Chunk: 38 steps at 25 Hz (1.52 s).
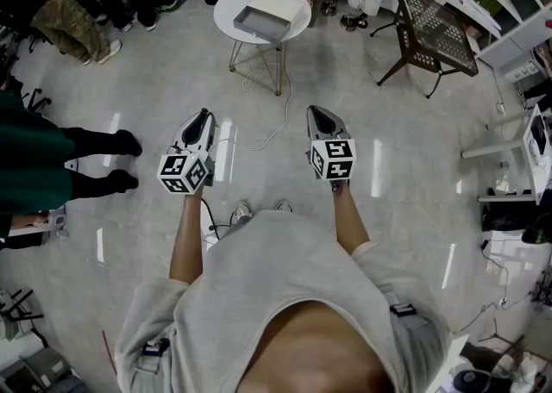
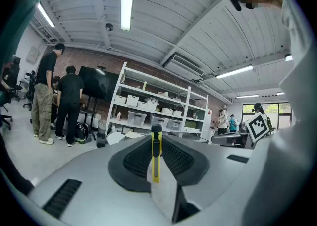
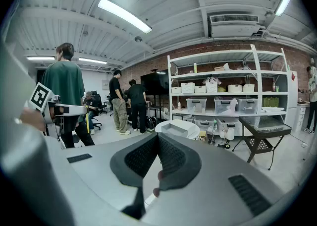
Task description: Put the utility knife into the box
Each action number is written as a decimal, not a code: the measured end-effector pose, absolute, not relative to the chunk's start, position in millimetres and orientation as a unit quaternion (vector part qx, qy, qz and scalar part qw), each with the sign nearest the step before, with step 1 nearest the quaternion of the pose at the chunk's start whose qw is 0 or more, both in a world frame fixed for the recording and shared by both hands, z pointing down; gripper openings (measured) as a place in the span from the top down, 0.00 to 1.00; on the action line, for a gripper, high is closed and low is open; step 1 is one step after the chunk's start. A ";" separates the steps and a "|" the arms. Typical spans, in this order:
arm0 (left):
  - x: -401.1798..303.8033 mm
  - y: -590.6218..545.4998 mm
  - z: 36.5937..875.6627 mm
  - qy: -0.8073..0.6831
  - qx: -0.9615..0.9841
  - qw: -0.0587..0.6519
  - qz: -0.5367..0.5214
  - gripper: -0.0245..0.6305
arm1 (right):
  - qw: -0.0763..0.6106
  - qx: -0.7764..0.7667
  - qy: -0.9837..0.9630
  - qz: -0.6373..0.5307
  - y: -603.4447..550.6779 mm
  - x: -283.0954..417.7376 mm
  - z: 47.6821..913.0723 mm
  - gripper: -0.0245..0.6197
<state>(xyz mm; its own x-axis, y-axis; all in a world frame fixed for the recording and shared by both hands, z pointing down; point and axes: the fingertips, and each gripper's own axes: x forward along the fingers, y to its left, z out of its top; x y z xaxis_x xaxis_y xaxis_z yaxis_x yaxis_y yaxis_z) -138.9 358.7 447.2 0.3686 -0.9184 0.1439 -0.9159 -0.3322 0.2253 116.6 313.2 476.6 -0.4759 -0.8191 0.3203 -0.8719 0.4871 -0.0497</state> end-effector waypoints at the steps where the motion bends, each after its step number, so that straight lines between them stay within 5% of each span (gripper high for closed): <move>1: -139.2 359.0 447.9 -0.562 0.816 0.135 -0.004 0.85 | 0.128 0.496 -0.853 0.104 313.5 116.6 477.0 0.91; 38: -80.3 305.2 481.4 -0.569 0.809 0.147 0.015 0.85 | 0.135 0.460 -0.869 0.122 268.4 156.1 510.8 0.91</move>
<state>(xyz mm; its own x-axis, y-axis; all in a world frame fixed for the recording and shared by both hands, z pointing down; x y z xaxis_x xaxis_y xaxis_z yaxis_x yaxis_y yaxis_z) -80.3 305.2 481.4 0.3525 -0.9159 0.1918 -0.9250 -0.3100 0.2196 156.1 268.4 510.8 -0.5407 -0.7666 0.3465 -0.8323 0.5472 -0.0882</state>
